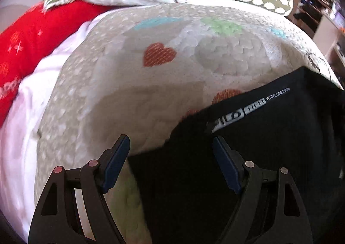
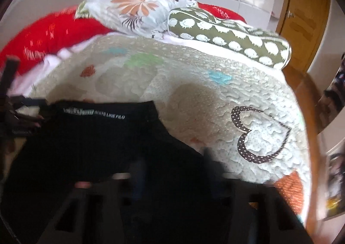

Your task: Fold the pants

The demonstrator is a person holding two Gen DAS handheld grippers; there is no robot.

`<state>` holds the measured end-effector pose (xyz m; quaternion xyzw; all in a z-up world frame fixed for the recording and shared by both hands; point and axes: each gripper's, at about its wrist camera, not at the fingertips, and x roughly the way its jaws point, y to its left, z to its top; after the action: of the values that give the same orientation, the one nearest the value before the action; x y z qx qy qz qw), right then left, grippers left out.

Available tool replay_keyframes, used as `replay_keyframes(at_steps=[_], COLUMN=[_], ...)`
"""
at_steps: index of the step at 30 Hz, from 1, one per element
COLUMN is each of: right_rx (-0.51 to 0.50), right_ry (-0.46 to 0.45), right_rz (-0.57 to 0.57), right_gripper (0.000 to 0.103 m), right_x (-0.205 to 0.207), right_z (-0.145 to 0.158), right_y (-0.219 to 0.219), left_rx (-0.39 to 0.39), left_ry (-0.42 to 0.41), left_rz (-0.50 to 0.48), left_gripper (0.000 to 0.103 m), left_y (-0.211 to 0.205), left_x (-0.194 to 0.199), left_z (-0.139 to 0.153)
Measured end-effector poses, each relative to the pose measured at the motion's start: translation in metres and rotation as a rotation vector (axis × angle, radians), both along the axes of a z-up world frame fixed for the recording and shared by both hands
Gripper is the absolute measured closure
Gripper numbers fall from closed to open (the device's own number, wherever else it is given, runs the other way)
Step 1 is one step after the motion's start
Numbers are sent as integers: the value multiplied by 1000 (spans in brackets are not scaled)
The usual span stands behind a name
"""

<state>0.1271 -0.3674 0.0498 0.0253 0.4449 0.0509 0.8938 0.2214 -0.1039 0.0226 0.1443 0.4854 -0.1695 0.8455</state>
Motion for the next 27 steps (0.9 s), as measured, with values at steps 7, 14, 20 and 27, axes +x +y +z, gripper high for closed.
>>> replay_keyframes(at_steps=[7,14,20,27], right_rx=[123,166,96,78], right_ry=[-70,-198,-221,76], right_rz=[20,130,316,443], right_gripper=[98,98,98,98], right_x=[-19,-104,-219,-318], right_z=[18,82,105,7], right_y=[-31,-27,9,49], left_rx=[-55,-215,-396,-472], left_ry=[-58,-107,-77,-37], left_rz=[-9,-37,-41,58], left_gripper=[100,100,101,100], left_y=[2,31,64,96], left_x=[-11,-81,-171,-235], left_z=[23,72,87,72])
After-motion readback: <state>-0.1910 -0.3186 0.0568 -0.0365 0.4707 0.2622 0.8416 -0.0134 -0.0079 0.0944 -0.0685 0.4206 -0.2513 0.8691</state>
